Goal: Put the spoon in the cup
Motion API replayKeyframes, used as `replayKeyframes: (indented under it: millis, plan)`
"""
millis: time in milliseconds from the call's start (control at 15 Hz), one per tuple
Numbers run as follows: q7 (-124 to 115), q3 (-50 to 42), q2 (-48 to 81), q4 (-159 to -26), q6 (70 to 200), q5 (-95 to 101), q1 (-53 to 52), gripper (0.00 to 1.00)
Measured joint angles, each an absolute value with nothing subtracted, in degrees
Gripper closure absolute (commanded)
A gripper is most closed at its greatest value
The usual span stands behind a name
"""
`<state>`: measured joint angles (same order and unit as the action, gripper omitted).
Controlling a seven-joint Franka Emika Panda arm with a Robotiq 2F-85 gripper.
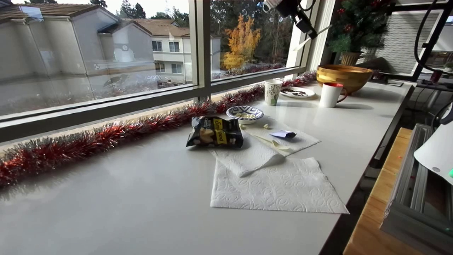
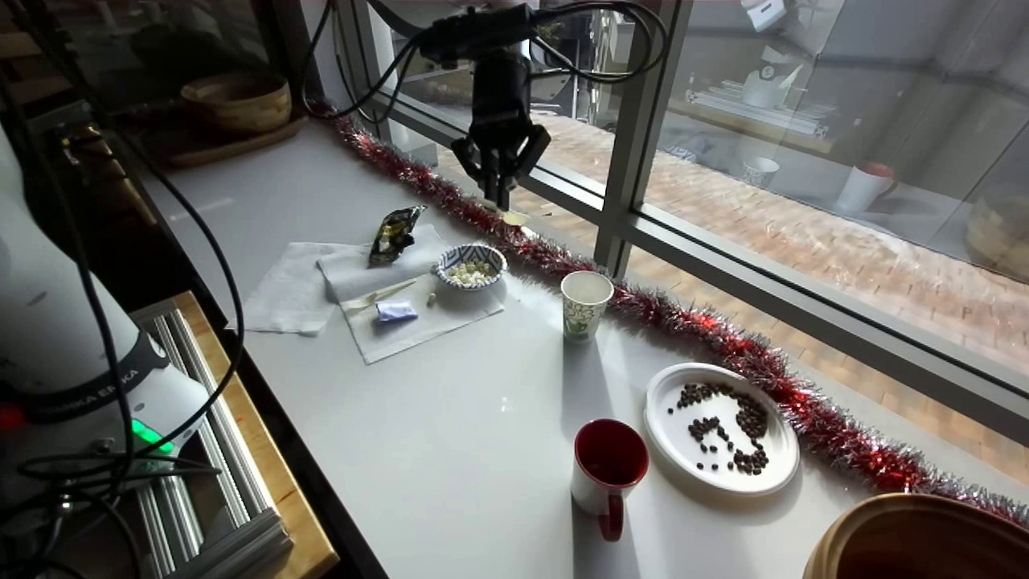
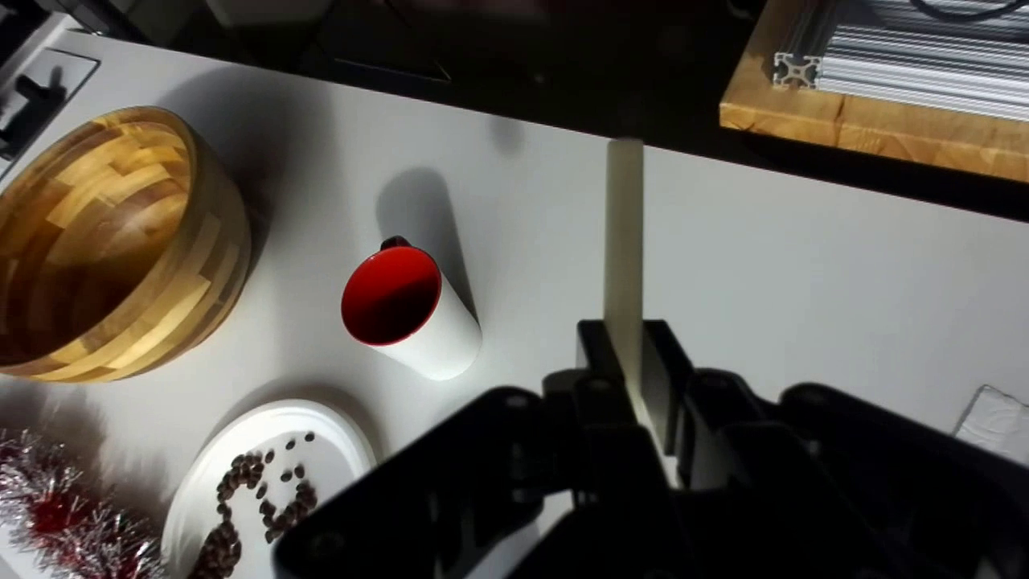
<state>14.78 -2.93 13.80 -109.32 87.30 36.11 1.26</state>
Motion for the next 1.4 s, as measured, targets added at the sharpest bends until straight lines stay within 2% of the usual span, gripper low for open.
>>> replayKeyframes:
  millis: [267, 333, 733, 800, 1400]
  plan:
    - [26.25, -4.73, 22.09, -100.11, 83.47, 37.7, 5.1, 0.97]
    - [28.07, -4.88, 24.01, -98.13, 83.95, 37.7, 6.21, 0.87]
    - [31.33, -4.78, 30.71, -91.32, 86.13, 37.67, 8.77, 0.87]
    - [31.35, -4.69, 30.72, -91.17, 86.13, 37.67, 8.73, 0.97]
    - [34.29, -3.35, 34.73, -89.6, 87.75, 37.71, 8.28, 0.97]
